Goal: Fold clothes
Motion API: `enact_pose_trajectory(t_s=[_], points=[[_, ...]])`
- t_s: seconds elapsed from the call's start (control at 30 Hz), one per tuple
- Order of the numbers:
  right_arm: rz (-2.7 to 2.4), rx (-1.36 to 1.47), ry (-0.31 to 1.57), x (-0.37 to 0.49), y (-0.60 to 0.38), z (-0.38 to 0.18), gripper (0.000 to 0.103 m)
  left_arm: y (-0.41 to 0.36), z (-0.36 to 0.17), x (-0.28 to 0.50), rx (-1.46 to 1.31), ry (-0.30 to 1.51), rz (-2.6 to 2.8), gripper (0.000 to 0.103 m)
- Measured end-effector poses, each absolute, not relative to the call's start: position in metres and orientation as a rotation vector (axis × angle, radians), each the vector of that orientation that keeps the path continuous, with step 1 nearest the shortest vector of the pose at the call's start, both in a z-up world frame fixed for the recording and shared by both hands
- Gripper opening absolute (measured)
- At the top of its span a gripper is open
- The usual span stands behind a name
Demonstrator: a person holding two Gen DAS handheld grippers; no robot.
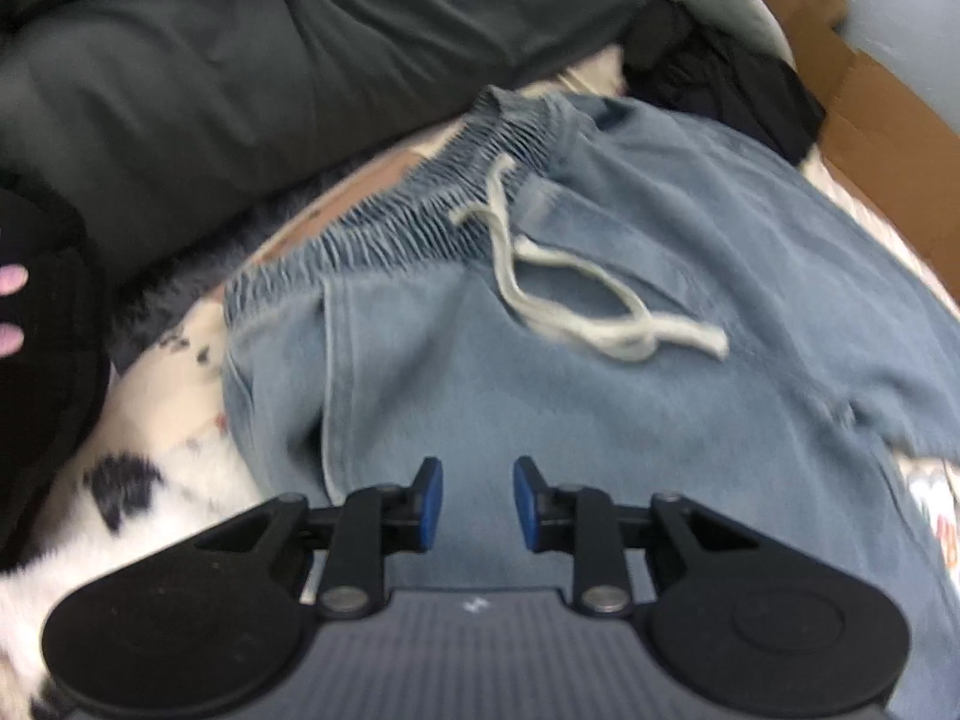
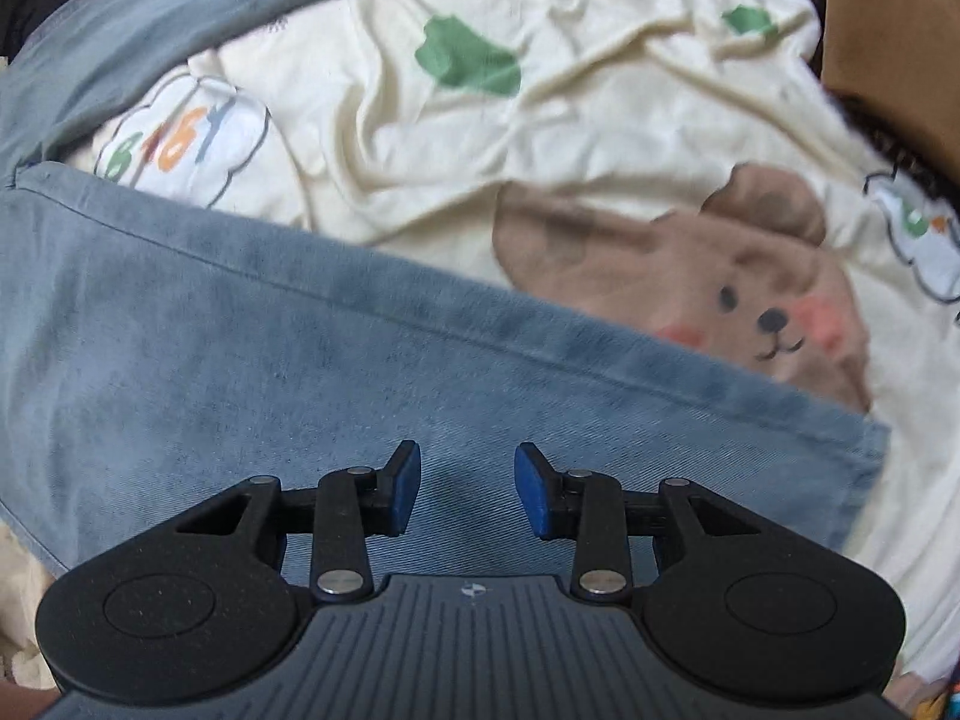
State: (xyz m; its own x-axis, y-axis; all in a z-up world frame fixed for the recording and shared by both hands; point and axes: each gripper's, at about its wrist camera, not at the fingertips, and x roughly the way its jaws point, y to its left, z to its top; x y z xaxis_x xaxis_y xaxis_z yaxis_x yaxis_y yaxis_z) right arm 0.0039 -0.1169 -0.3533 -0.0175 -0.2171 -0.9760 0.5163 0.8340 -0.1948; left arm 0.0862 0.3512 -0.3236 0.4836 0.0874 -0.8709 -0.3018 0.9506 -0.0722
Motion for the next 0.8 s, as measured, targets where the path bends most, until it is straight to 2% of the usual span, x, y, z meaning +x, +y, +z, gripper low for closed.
enact_pose_trajectory(t_s=[0.27,0.37,0.4,0.47,0.63,0.8], points=[[-0.575,0.254,1.506,0.003,-0.113,-0.365,0.042,0.380,-0.320,0.118,-0.250,0.974,0.304,0.027],[-0.574,0.259,1.502,0.001,-0.111,-0.367,0.043,0.393,-0.331,0.125,-0.250,1.002,0.333,0.026],[-0.578,0.264,1.498,0.001,-0.111,-0.368,0.045,0.399,-0.338,0.127,-0.265,1.023,0.352,0.024],[-0.587,0.274,1.491,-0.001,-0.111,-0.369,0.047,0.408,-0.352,0.130,-0.247,1.053,0.386,0.003],[-0.525,0.311,1.479,0.002,-0.110,-0.372,0.050,0.423,-0.374,0.131,-0.271,1.059,0.376,0.003],[-0.527,0.303,1.471,0.005,-0.105,-0.364,0.050,0.421,-0.363,0.134,-0.290,1.072,0.424,0.003]])
